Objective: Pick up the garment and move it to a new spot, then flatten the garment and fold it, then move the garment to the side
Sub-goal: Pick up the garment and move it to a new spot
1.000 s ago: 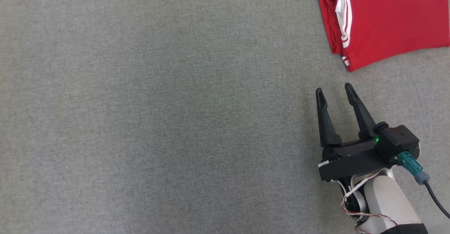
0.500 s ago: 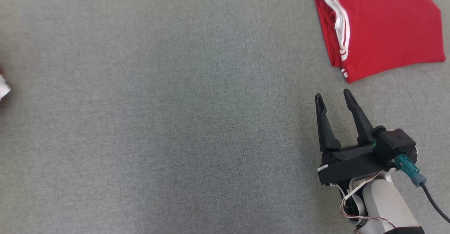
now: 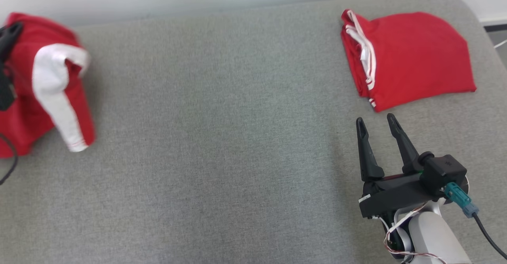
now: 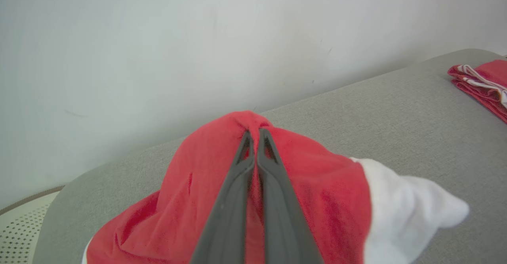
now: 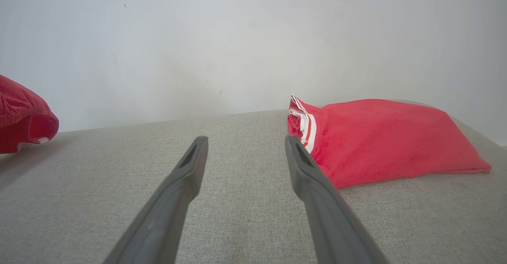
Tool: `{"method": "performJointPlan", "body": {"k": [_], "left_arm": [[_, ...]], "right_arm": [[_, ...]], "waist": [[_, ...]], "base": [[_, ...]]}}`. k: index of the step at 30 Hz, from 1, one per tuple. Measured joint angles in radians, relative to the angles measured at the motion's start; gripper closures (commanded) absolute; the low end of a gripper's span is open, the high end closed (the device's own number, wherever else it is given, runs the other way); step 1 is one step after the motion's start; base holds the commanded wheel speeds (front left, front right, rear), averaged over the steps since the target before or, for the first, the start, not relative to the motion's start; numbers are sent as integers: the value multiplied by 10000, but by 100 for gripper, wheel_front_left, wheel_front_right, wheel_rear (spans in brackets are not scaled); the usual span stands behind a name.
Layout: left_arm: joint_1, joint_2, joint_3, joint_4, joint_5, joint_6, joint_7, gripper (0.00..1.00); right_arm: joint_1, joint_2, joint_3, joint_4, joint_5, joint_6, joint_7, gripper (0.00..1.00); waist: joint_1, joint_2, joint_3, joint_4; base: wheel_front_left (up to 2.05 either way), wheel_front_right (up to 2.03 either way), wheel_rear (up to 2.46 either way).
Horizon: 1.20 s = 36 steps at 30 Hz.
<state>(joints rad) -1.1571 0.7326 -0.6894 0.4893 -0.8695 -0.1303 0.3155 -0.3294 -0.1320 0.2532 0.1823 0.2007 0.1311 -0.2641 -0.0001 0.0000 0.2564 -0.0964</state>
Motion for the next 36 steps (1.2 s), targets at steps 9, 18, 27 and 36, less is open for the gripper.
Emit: {"method": "performJointPlan", "body": {"k": [9, 18, 27, 36], "left_arm": [[-122, -92, -596, -1693, -54, -2, -73, 100], [191, -500, -1047, -3407, -25, 67, -12, 100], [1399, -876, -1745, -4508, 12, 309, -222, 100], [2875, -1829, -2665, -3854, 213, 345, -1223, 100]], "right_arm": [[148, 111, -15, 31, 100, 0, 0, 0], [312, 274, -90, 8, 132, 0, 0, 0], [375, 368, -169, -31, 146, 0, 0, 0], [380, 364, -219, 40, 105, 0, 0, 0]], "waist": [[0, 0, -456, -281], [0, 0, -599, -750], [1, 0, -536, -1049], [1, 0, -490, -899]], "base": [[0, 0, 0], [0, 0, 0], [0, 0, 0], [0, 0, 0]]}}
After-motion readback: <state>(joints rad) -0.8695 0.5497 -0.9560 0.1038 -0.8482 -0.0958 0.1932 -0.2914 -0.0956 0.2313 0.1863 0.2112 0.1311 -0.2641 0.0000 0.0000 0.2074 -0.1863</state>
